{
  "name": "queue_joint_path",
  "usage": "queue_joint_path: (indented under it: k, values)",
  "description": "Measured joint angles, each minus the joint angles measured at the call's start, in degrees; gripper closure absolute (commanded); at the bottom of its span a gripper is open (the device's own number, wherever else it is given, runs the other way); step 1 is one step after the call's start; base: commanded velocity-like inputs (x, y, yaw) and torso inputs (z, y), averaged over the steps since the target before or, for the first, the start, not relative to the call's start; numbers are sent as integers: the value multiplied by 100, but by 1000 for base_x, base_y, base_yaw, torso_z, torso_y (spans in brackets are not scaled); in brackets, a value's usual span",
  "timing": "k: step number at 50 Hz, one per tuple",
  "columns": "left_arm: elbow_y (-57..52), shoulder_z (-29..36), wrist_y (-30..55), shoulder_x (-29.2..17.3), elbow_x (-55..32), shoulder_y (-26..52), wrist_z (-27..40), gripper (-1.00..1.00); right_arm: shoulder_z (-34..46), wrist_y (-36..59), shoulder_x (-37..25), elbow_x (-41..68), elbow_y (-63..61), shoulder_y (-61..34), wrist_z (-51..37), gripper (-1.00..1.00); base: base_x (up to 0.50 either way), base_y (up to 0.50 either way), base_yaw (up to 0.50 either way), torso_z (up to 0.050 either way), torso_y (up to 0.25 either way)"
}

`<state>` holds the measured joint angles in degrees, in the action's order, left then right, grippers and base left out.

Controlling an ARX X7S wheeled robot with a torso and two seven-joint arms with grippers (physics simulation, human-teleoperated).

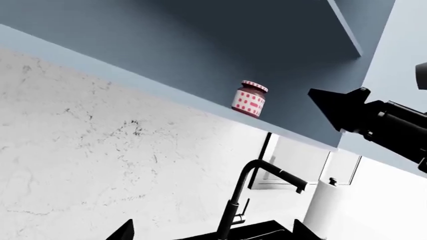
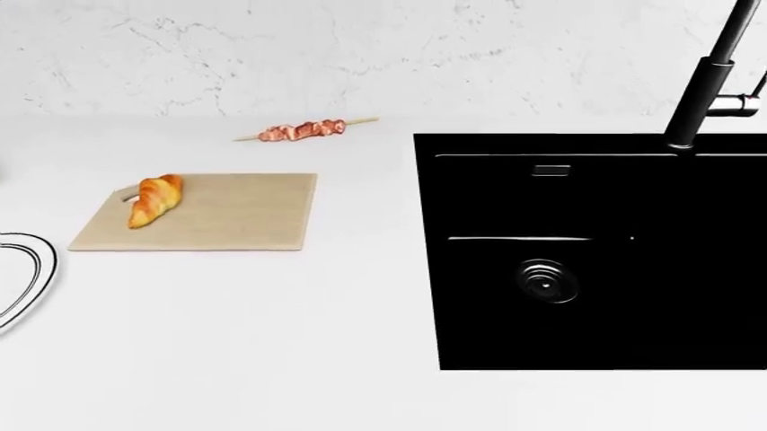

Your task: From the different types of pastries on the counter, select a croissant and place it on the cutting board. Then retrieve a jar of jam from the cabinet and place it alongside the croissant on the cutting board.

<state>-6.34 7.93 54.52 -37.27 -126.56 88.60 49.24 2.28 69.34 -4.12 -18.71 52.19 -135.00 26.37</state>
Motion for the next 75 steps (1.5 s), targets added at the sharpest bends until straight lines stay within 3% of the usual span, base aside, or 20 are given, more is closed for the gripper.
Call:
queue_joint_path:
  k: [75]
  values:
    - [-15,119,-85,-48,99,-63,-173,-100,21,-211,-19,-90,274,0,91,-100,66,18,0,0,0]
